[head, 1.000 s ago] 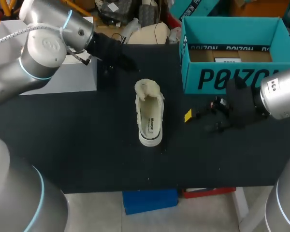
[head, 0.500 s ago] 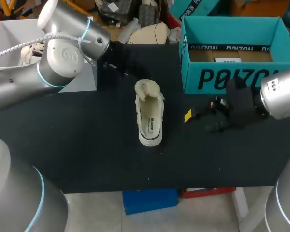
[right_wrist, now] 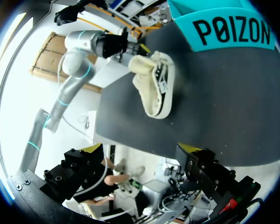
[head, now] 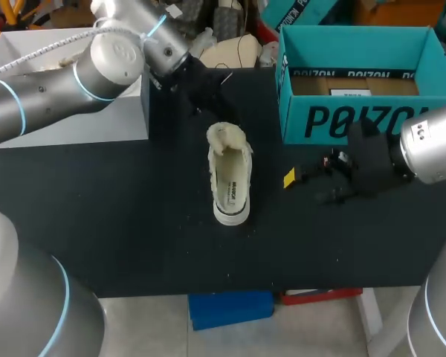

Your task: Take the shoe out of the shoebox, open the shoe tongue, remove and reinsert the insole, then place the shoe into the shoebox

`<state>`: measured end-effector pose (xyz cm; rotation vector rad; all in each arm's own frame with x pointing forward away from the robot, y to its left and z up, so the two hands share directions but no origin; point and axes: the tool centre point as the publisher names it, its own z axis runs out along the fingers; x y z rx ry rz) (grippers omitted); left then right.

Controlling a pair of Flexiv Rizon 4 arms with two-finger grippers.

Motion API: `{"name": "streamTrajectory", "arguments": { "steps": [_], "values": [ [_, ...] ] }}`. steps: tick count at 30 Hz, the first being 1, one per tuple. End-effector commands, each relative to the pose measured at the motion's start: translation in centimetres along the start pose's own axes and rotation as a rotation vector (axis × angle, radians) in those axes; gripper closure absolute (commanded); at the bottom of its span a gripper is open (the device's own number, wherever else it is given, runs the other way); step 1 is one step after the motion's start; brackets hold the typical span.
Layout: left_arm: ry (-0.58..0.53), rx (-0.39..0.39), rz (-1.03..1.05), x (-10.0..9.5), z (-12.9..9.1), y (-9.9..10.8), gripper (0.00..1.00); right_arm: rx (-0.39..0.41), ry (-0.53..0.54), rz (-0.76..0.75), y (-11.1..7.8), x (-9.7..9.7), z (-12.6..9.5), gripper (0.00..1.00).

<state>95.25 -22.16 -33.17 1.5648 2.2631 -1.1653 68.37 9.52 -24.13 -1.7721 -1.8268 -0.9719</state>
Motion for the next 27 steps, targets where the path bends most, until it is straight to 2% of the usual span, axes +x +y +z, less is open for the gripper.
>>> {"name": "streamTrajectory", "arguments": {
  "steps": [1,7,15,21,27],
  "values": [
    [0.128,0.048,0.107,-0.6,1.4,0.8,1.0,0.001,-0.001,0.001,0.0,0.1,0.0,0.0],
    [0.156,0.067,0.185,-0.3,2.0,0.4,1.0,0.001,-0.001,0.001,0.0,0.1,0.0,0.0],
    [0.152,0.09,0.27,-0.6,1.6,-0.4,1.0,0.001,-0.001,0.001,0.0,0.1,0.0,0.0],
    [0.161,0.123,0.308,0.3,2.6,-1.7,1.0,0.001,-0.001,0.001,0.0,0.1,0.0,0.0],
    [0.195,0.123,0.335,1.3,2.7,-2.5,1.0,0.001,-0.001,0.001,0.0,0.1,0.0,0.0]
  ]
}}
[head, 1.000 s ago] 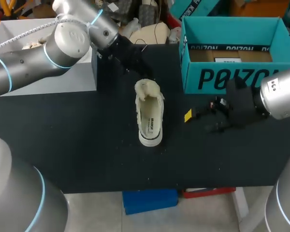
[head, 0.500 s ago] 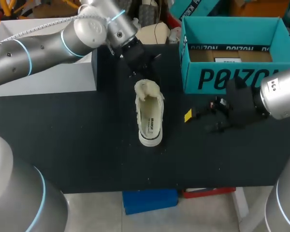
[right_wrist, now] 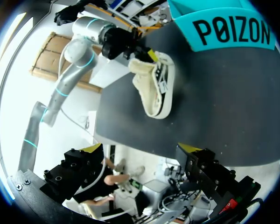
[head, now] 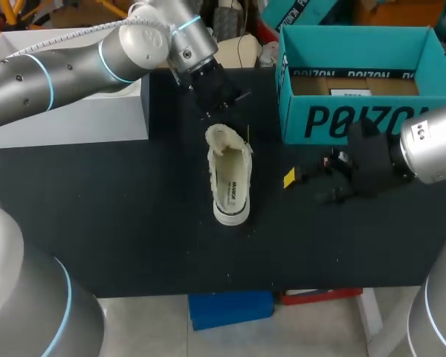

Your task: Take the shoe out of the shoebox, open the shoe tongue, remove and reinsert the insole, then place the shoe into the shoebox

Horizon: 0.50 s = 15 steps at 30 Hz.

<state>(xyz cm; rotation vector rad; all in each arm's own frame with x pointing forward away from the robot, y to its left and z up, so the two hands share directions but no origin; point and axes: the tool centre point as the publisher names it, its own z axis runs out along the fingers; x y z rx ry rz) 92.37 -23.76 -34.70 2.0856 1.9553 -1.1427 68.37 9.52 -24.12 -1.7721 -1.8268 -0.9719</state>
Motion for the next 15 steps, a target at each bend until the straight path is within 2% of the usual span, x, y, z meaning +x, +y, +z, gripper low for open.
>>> {"name": "streamTrajectory", "arguments": {
  "steps": [1,15],
  "values": [
    [0.008,-0.016,0.001,0.3,-0.1,-0.8,1.0,0.001,-0.001,0.001,0.0,0.1,0.0,0.0],
    [0.016,-0.032,-0.002,1.4,0.6,-1.9,1.0,0.001,-0.001,0.001,0.0,0.1,0.0,0.0]
  ]
}}
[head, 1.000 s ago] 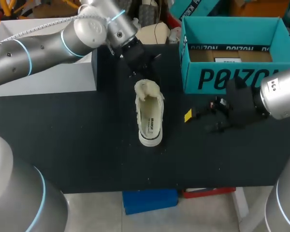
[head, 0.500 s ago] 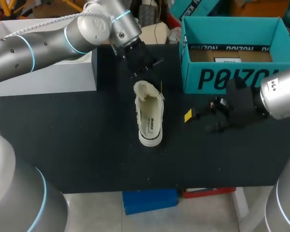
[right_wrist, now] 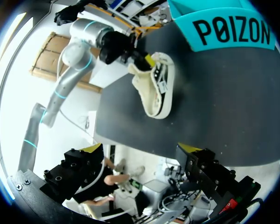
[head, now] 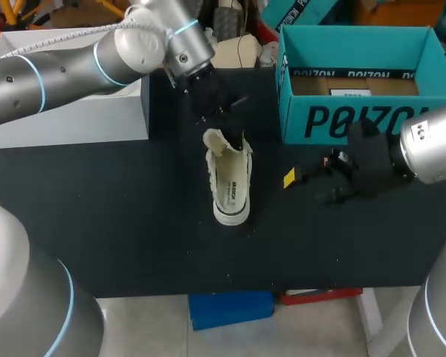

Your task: Take the shoe out of the shoebox, open the shoe tongue, remove and reinsert the insole, then place the shoe into the shoebox

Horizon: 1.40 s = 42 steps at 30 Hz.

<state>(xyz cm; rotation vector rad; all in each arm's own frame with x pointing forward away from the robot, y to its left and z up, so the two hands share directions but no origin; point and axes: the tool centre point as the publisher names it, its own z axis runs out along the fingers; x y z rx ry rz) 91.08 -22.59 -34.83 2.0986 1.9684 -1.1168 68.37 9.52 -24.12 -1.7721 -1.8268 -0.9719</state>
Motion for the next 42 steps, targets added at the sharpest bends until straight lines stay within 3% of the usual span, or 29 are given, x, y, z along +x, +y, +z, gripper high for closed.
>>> {"name": "streamTrajectory", "arguments": {
  "steps": [1,6,15,20,25,34,42],
  "values": [
    [-0.005,-0.03,0.001,0.2,0.6,-0.5,1.0,0.001,-0.001,0.001,0.0,0.1,0.0,0.0],
    [-0.041,-0.087,0.014,-0.7,0.4,-0.2,1.0,0.001,-0.001,0.001,0.0,0.1,0.0,0.0],
    [-0.128,-0.211,0.004,-1.7,-3.8,-0.3,1.0,0.001,-0.001,0.001,0.0,0.1,0.0,0.0],
    [-0.135,-0.308,-0.041,-0.1,-7.2,-0.6,1.0,0.001,-0.001,0.001,0.0,0.1,0.0,0.0],
    [-0.135,-0.37,-0.097,2.3,-8.9,-0.9,1.0,0.001,-0.001,0.001,0.0,0.1,0.0,0.0],
    [-0.115,-0.371,-0.137,4.4,-7.7,-0.8,1.0,0.001,-0.001,0.001,0.0,0.1,0.0,0.0],
    [-0.114,-0.363,-0.139,4.4,-6.3,0.3,1.0,0.001,-0.001,0.001,0.0,0.1,0.0,0.0]
  ]
}}
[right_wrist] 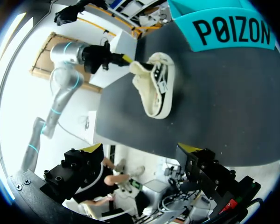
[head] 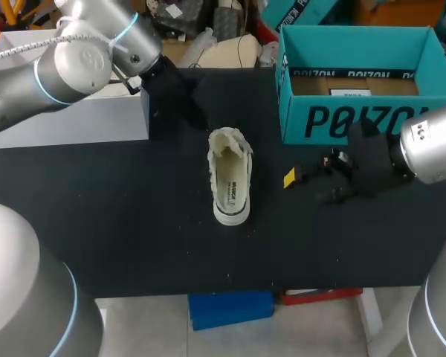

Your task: Take the shoe out of the shoebox, open the shoe tongue, remove and reinsert the insole, then place the shoe into the shoebox

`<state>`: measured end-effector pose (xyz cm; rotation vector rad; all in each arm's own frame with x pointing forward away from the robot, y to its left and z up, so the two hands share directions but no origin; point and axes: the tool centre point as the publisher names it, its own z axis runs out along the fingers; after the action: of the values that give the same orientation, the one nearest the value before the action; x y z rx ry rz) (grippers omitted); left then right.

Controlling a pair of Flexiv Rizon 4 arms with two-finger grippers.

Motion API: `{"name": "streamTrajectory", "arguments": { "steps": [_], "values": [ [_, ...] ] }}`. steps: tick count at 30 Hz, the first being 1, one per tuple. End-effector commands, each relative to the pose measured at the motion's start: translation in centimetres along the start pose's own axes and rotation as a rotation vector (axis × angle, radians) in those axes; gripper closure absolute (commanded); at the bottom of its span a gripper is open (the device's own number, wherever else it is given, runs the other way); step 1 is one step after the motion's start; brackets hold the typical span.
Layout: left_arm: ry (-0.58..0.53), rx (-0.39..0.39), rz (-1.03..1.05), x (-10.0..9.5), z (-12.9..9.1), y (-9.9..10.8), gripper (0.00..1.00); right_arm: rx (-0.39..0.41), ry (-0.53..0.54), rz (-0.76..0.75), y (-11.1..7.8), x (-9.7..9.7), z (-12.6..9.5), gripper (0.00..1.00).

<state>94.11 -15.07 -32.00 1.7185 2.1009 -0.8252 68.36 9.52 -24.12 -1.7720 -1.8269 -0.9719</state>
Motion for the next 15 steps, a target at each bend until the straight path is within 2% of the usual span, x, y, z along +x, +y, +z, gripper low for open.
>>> {"name": "streamTrajectory", "arguments": {
  "steps": [1,9,15],
  "values": [
    [-0.006,-0.022,0.002,-0.2,1.1,0.0,1.0,0.001,-0.001,0.001,0.0,0.0,0.0,0.0],
    [-0.028,0.01,0.018,-0.9,1.6,-1.1,1.0,0.001,-0.001,0.001,0.0,0.0,0.0,0.0],
    [-0.031,0.033,0.016,-0.6,2.4,-1.8,1.0,0.001,-0.001,0.001,0.0,0.0,0.0,0.0]
  ]
}}
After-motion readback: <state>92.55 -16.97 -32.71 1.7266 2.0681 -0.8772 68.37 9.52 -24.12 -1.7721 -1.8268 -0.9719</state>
